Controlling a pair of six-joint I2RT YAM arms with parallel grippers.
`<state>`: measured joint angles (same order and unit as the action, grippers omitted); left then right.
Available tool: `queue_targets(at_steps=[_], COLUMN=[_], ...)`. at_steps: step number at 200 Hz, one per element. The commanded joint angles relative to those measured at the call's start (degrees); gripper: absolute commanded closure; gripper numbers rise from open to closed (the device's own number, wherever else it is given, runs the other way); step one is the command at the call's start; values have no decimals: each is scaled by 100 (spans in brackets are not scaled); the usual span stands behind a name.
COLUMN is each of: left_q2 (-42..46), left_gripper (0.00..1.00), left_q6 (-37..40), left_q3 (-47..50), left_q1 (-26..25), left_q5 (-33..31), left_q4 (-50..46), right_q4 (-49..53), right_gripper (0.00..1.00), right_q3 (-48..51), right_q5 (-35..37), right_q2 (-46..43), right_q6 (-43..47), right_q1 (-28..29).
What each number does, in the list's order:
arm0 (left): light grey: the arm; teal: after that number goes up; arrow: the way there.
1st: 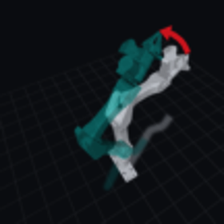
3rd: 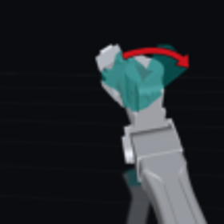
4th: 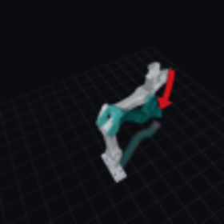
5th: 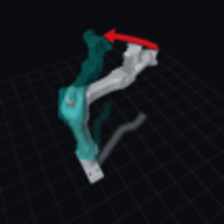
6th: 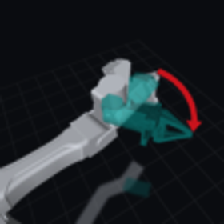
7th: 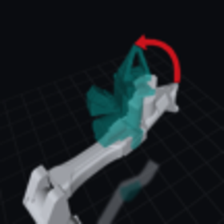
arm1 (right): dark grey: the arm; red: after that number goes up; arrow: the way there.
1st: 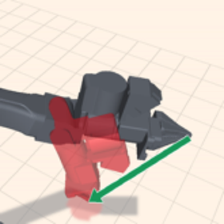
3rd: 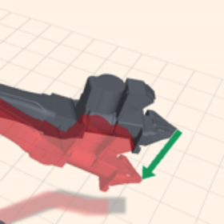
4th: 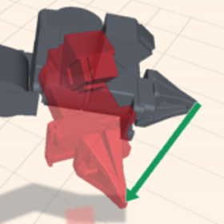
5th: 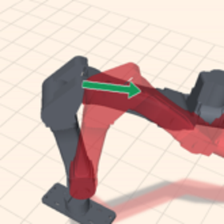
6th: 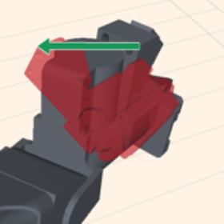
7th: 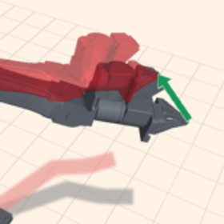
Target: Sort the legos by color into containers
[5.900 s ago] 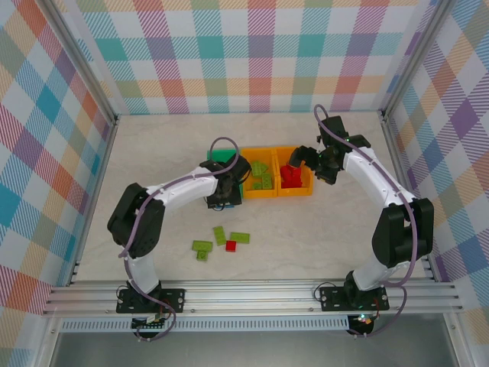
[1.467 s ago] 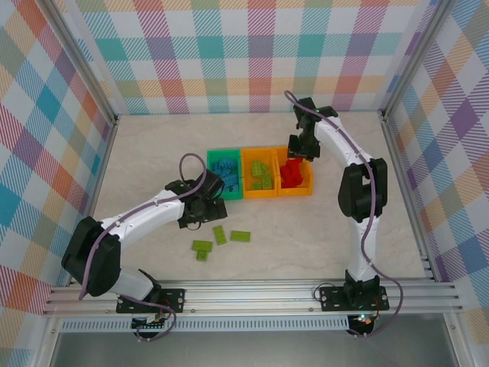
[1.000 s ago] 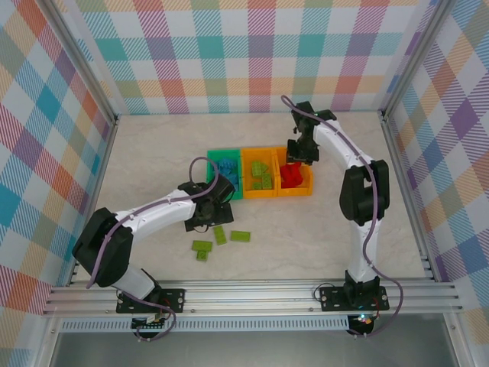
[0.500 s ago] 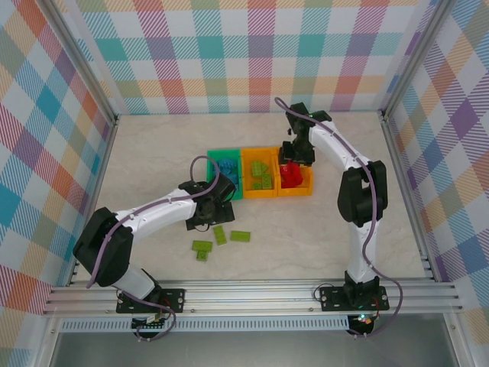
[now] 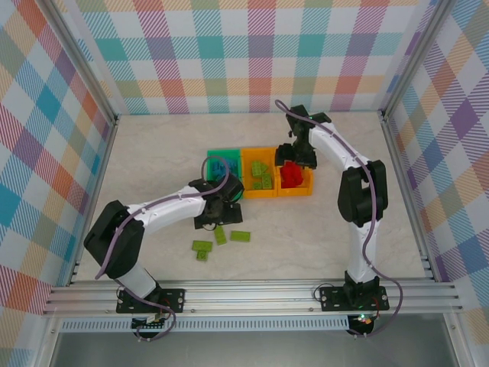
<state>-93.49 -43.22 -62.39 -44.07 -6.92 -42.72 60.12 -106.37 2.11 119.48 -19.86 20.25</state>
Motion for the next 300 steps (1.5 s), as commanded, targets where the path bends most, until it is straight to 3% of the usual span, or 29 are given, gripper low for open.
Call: queue_targets(at_steps=[1, 72, 159, 209, 252, 286, 300], left_q2=[-351, -1068, -1646, -1634, -1837, -1836, -1797], left_gripper=[0, 3, 14, 15, 29, 52, 54], left_q6=[444, 475, 482, 361, 448, 475, 486], left_q3=[-335, -703, -1152, -1143, -1250, -1296, -1414], left_q1=[-338, -838, -1025, -1099, -1138, -1137, -1122], left_q5=[207, 363, 247, 214, 370, 329, 222], left_q4=[-50, -80, -513, -675, -702, -690, -712], right_q4=[-133, -143, -193, -231, -234, -262, -309], right_gripper=[11, 7, 6, 6, 6, 6, 6], right_q3=[120, 228, 519, 627, 651, 695, 728], right_q5=[-246, -360, -355, -378, -404, -420, -468], right_q2=[-357, -583, -811, -874, -898, -966, -1009], right_q6=[-98, -200, -245, -246, -273, -273, -256], right_q1=[-91, -251, -390, -483, -501, -527, -531])
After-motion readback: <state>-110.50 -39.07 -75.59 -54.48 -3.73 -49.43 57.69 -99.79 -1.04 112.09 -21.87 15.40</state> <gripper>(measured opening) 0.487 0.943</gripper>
